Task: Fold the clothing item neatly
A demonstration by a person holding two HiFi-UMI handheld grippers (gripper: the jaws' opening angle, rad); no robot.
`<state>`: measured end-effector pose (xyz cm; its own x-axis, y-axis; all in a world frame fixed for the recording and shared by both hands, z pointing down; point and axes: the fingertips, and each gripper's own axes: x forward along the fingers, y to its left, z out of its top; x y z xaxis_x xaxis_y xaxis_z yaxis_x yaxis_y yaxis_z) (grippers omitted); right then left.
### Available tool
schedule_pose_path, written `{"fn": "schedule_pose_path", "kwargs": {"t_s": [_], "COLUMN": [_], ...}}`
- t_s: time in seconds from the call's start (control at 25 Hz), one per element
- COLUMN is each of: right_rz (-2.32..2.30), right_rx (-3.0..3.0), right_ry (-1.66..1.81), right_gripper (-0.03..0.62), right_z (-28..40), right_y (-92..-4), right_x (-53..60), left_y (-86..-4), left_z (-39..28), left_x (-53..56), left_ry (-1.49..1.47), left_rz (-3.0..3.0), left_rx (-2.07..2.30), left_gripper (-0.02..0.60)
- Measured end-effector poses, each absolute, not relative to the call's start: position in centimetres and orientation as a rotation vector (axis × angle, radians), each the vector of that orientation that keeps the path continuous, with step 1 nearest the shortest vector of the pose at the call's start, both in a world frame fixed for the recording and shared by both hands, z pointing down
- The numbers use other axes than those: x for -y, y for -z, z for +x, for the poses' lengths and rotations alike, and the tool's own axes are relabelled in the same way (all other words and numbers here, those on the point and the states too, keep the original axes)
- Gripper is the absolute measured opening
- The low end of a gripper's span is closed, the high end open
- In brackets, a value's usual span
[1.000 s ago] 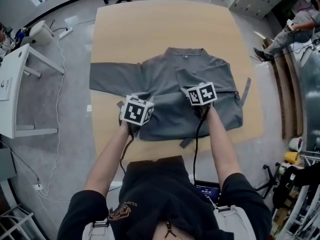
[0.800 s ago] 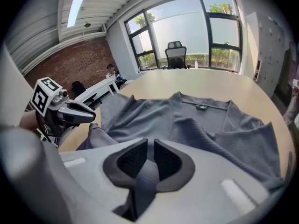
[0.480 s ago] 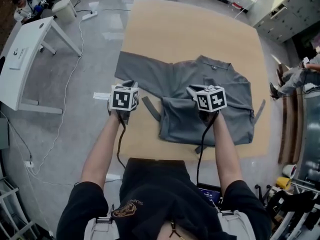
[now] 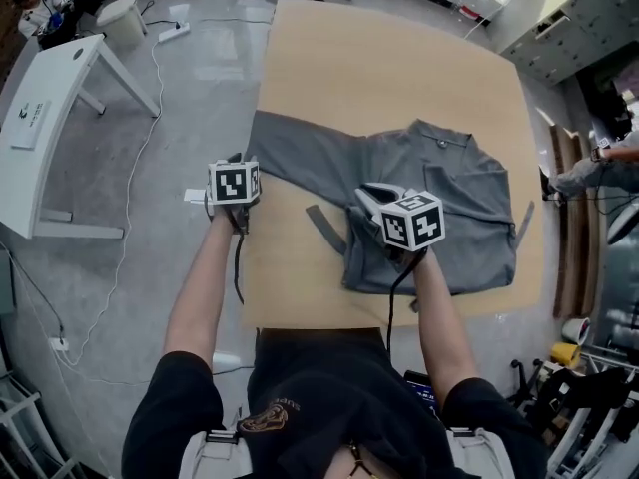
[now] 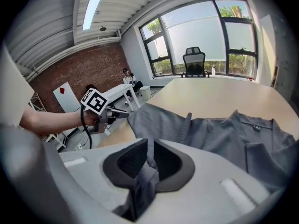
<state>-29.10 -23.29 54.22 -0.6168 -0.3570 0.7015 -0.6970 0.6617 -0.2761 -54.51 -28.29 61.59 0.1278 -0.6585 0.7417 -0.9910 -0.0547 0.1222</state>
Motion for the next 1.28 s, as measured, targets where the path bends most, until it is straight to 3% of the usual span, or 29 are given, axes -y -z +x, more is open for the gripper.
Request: {"fn": "schedule_pose_path", "kwargs": {"t_s": [0.2,0.44,1.28], "right_rz": [0.891,0.985,0.872], "right_rx": [2.225,2.206,2.405], "right_ry": [-0.729,-0.767,-0.745], "right_gripper": [0.034,0.034,0.034], "right_z": [-27.6,-25.6,-18.6], "right_y": [-54.0,-54.0,-50.5], "right_x": [21.8,20.1,12.2], "left_y": [-62.7,-62.6,-50.8], "left_z": [-53.8,-53.0,-49.2], "left_x": [29.6,29.5,17.5], "left_ry": [-0.628,-0.673,-0.82], "left_rz": [1.79,1.832,1.847], "left_rx": [1.518,1.457,1.667], "left_gripper": [0.127,0.021,0.02]}}
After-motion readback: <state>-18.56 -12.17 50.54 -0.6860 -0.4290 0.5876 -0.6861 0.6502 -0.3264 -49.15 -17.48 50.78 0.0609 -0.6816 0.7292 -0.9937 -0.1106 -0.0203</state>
